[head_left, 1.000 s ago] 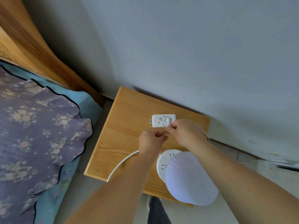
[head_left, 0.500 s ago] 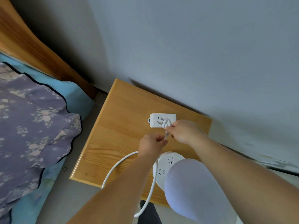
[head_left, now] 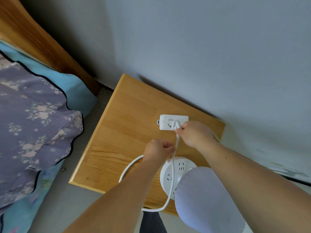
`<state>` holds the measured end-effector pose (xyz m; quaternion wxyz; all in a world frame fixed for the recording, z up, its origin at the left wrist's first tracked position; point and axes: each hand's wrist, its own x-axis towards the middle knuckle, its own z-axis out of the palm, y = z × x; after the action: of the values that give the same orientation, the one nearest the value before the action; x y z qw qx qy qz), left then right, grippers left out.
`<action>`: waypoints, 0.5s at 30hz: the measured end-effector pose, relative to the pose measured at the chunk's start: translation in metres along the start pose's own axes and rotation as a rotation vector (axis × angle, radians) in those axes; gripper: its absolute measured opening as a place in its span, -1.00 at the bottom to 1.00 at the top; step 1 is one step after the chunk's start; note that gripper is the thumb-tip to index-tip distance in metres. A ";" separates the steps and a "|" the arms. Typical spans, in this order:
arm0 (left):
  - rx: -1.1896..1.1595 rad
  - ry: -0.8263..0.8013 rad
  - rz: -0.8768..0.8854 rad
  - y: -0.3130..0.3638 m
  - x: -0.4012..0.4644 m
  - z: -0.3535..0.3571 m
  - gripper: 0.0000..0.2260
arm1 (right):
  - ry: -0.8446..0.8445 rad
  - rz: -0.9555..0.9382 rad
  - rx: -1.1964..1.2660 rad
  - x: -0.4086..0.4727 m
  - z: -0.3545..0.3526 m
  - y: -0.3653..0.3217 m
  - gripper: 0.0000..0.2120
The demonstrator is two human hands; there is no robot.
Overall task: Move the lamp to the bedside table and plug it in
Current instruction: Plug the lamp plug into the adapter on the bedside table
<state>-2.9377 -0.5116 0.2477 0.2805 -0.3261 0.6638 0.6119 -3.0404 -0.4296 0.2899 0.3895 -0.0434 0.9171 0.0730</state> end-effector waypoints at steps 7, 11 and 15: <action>-0.015 -0.006 -0.025 -0.001 0.006 0.006 -0.85 | 0.046 -0.015 -0.027 0.004 0.005 -0.001 -0.59; -0.034 -0.008 -0.041 -0.001 0.007 0.009 -0.82 | 0.107 -0.021 -0.065 0.004 0.007 -0.004 -0.54; -0.033 0.001 -0.045 0.000 0.009 0.009 -0.85 | 0.171 -0.036 -0.143 0.004 0.010 -0.008 -0.53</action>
<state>-2.9438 -0.5037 0.2399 0.2884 -0.3460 0.6461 0.6161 -3.0349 -0.4354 0.2791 0.3068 -0.0936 0.9386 0.1274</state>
